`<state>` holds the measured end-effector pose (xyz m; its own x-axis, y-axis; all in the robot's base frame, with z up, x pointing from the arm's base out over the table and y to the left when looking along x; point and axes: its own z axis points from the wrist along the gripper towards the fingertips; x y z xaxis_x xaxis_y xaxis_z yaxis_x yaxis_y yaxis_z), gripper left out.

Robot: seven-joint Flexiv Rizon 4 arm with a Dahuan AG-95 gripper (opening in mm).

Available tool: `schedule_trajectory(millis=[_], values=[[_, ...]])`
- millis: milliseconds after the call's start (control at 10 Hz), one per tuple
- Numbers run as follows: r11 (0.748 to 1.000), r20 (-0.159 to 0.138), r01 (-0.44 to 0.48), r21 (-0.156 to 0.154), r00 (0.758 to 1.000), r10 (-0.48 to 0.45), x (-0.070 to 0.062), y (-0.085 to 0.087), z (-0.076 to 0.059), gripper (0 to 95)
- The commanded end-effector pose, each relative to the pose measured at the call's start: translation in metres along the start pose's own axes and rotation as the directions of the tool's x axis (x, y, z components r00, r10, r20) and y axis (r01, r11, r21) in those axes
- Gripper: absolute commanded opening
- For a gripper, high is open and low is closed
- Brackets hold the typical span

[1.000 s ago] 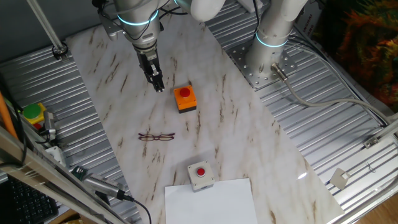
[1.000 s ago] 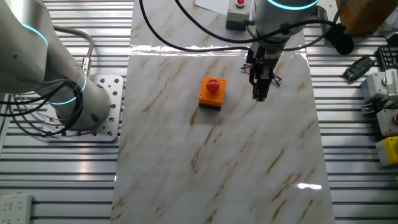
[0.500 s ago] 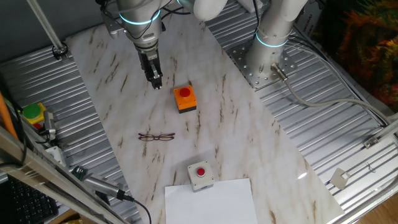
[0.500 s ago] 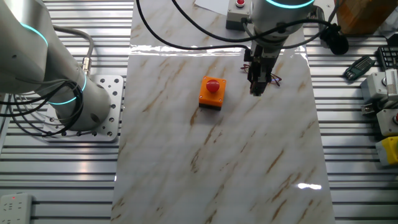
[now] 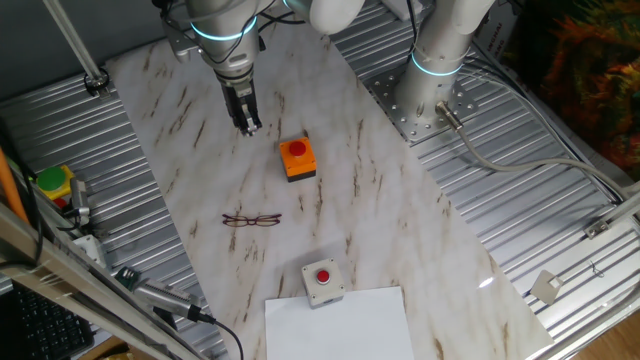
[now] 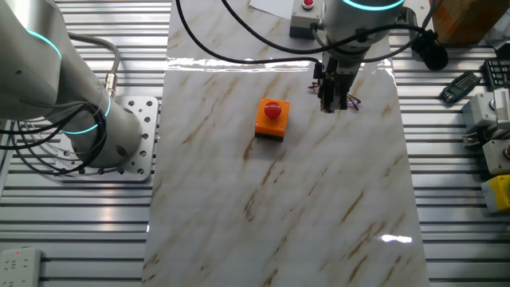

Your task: Unfold the leg of the glasses (with one hand)

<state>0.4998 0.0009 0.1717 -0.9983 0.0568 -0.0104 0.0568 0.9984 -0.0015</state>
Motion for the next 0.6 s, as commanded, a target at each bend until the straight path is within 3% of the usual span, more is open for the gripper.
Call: schedule_trajectory(millis=[100,600], values=[[1.0,0.002,-0.004,0.001,1.0,0.004,0.0003,-0.0002,0.0001,0.0],[1.0,0.001,-0.003,0.0,1.0,0.003,0.0003,-0.0001,-0.0001,0.0]])
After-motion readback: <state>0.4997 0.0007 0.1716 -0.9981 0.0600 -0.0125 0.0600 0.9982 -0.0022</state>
